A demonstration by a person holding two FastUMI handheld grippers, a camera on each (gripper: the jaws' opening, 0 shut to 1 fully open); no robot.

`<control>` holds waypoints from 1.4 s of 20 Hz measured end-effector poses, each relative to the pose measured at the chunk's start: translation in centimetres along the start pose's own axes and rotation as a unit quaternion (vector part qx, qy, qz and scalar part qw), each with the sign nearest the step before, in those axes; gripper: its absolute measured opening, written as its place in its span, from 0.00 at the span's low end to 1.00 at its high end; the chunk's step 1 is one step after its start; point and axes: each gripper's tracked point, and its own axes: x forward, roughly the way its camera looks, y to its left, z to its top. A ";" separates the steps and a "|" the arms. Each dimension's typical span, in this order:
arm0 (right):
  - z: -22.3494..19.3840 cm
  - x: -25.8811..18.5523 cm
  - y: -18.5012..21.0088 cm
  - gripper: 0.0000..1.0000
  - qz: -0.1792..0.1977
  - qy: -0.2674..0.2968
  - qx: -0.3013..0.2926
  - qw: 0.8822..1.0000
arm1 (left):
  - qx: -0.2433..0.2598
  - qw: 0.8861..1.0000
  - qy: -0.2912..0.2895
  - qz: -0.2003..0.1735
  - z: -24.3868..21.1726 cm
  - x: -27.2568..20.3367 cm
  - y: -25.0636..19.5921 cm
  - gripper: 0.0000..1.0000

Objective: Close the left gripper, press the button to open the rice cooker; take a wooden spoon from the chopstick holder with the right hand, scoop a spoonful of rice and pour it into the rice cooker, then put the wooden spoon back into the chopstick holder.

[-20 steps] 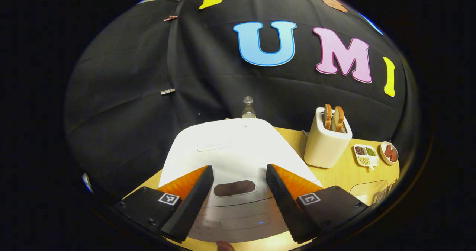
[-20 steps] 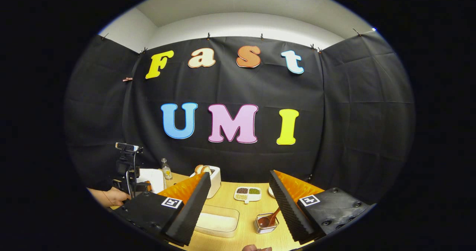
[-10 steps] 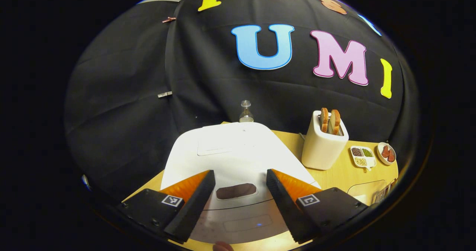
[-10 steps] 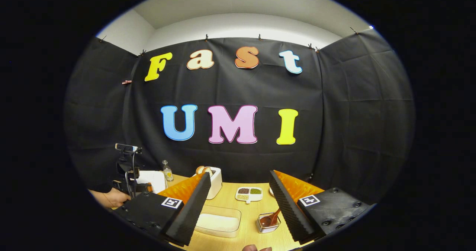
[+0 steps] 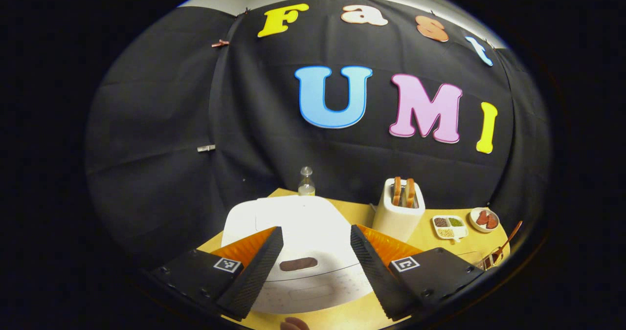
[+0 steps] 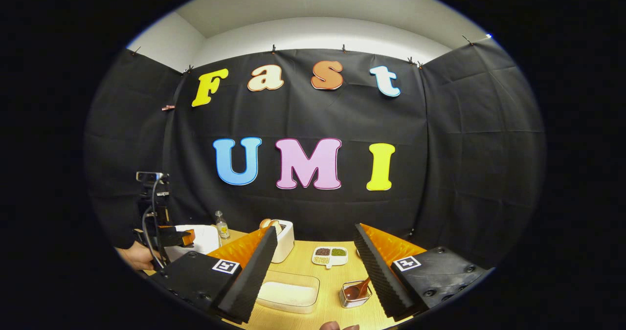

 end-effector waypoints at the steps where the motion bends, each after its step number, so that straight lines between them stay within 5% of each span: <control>1: 0.0 0.1 -0.1 0.98 0.000 -0.001 -0.001 1.000 | 0.003 1.000 -0.014 -0.009 1.1 -0.9 -0.4 0.96; 8: 0.2 1.2 0.3 0.98 0.003 -0.005 -0.006 1.000 | 0.010 0.994 -0.080 -0.068 5.8 -7.8 -2.5 0.95; 15: 0.7 2.2 0.8 0.98 0.007 -0.014 -0.008 1.000 | 0.021 0.987 -0.134 -0.083 9.0 -14.1 -2.4 0.95; 28: 0.5 1.8 0.2 0.98 0.003 -0.014 -0.008 1.000 | 0.010 0.988 -0.129 -0.085 8.7 -16.1 -2.1 0.95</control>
